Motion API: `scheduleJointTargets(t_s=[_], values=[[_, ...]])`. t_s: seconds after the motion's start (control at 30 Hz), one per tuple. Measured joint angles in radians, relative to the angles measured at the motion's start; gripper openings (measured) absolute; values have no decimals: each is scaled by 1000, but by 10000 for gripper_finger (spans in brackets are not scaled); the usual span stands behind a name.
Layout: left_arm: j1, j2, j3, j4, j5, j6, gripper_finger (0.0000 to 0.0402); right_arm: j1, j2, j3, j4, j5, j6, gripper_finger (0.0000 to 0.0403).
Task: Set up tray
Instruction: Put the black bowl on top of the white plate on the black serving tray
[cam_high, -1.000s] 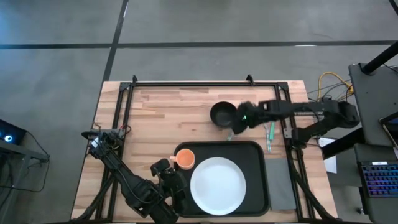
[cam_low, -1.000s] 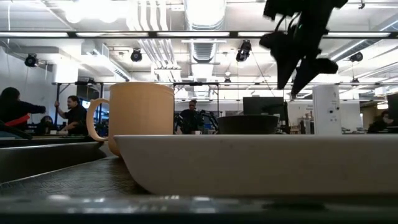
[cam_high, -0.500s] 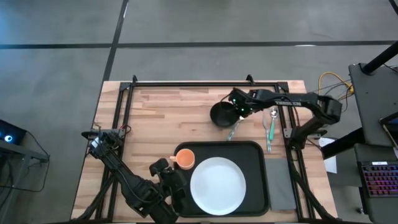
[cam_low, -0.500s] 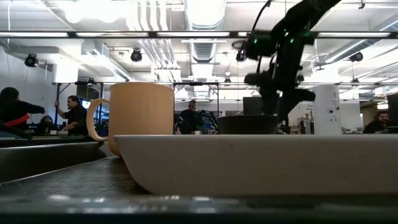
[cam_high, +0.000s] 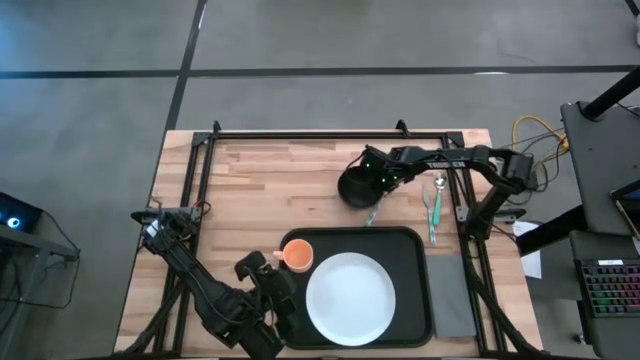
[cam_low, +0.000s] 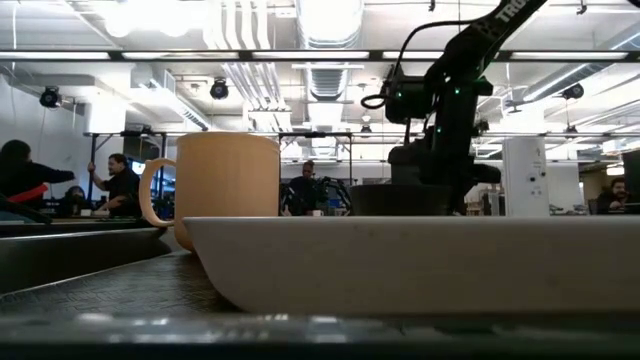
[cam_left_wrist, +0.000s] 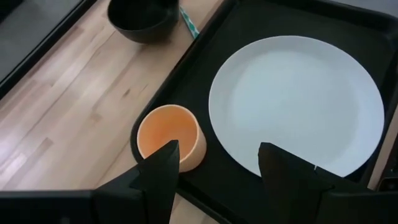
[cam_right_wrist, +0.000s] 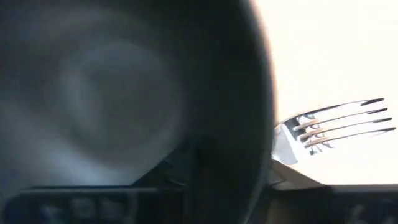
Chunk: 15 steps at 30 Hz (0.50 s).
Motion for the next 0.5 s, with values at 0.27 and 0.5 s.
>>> scheduleJointTargets(t_s=[0.27,0.5], values=[[-1,-12,-11,0,0,-8,199,2,-51,0,11,-7,-19,12],[-1,-12,-11,0,0,-8,199,2,-158,0,8,-2,2,11]])
